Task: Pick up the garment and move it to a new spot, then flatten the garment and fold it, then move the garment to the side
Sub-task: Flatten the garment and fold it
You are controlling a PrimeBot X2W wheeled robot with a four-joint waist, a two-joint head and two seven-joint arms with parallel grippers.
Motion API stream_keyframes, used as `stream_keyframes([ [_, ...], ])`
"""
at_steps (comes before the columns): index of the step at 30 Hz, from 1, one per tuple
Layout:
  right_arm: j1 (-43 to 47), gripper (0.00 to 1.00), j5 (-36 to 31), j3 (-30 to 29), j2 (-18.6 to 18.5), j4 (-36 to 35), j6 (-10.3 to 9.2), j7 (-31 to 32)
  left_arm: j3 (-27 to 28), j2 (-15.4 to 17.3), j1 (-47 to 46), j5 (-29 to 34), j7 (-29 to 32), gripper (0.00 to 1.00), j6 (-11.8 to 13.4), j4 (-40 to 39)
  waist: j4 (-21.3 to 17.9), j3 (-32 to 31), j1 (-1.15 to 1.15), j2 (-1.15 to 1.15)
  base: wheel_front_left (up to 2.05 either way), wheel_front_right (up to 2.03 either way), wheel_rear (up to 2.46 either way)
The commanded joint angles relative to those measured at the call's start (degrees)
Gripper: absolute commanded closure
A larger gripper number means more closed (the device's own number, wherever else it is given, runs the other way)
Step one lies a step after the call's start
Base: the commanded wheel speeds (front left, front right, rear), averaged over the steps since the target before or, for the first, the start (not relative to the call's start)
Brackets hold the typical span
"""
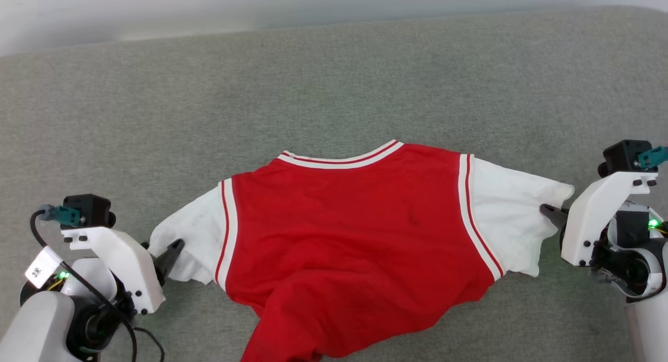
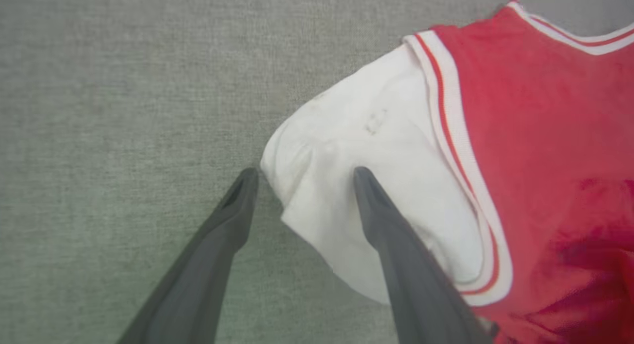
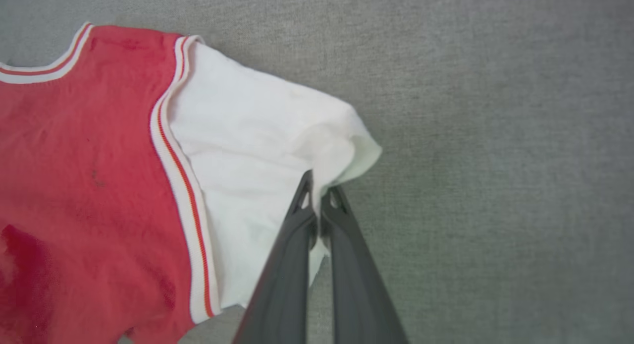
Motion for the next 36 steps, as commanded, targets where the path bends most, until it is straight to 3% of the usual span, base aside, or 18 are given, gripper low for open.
stream_keyframes([
  [1, 0.36, 1.00, 0.34, 0.32, 0.43, -0.49, -0.02, -0.46, -0.50, 0.64, -0.96, -0.36, 1.94, 0.00, -0.04, 1.47, -1.05, 0.99, 0.00, 0.00, 0.00, 0.00, 0.00],
  [7, 0.35, 1.00, 0.76, 0.45, 0.62, -0.54, -0.02, -0.87, -4.07, 0.17, -1.41, -1.51, 8.40, 0.00, -1.15, 5.97, -1.87, 2.13, 0.00, 0.00, 0.00, 0.00, 0.00],
  [8, 0.27, 1.00, 0.81, 0.40, 0.63, -0.47, -0.02, -0.93, -4.89, -0.35, -1.29, -1.87, 9.76, 0.11, -1.32, 6.73, -1.91, 2.21, 0.00, 0.00, 0.00, 0.00, 0.00],
  [9, 0.13, 1.00, 0.84, 0.37, 0.61, -0.41, -0.02, -1.00, -5.73, -0.65, -1.18, -2.09, 11.06, 0.53, -1.58, 7.46, -1.94, 2.26, 0.00, 0.00, 0.00, 0.00, 0.00],
  [10, -0.04, 1.00, 0.83, 0.32, 0.54, -0.35, -0.02, -1.18, -6.38, -0.97, -1.16, -2.35, 11.91, 0.70, -1.82, 7.87, -1.96, 2.26, 0.00, 0.00, 0.00, 0.00, 0.00],
  [11, -0.29, 1.00, 0.86, 0.32, 0.51, -0.31, -0.02, -1.31, -6.67, -1.45, -1.43, -2.58, 12.22, 1.00, -2.03, 8.15, -1.95, 2.23, 0.00, 0.00, 0.00, 0.00, 0.00],
  [13, -0.61, 1.00, 0.88, 0.44, 0.46, -0.20, -0.02, -1.63, -7.25, -1.83, -2.33, -2.52, 12.43, 1.00, -2.53, 8.86, -1.88, 2.03, 0.00, 0.00, 0.00, 0.00, 0.00],
  [22, -2.23, 1.00, -0.14, 0.60, -0.56, -0.35, -0.02, -6.13, -6.24, -0.76, -8.60, 3.30, 2.38, 1.00, -2.00, 9.72, -1.28, -0.90, 0.00, 0.00, 0.00, 0.00, 0.00],
  [36, -13.76, 1.00, -3.64, -3.07, 1.40, 6.00, -0.03, -23.68, -4.83, -3.87, -26.03, 12.04, -17.98, 1.00, 0.33, 11.27, -0.82, -5.54, 0.00, 0.00, 0.00, 0.00, 0.00],
])
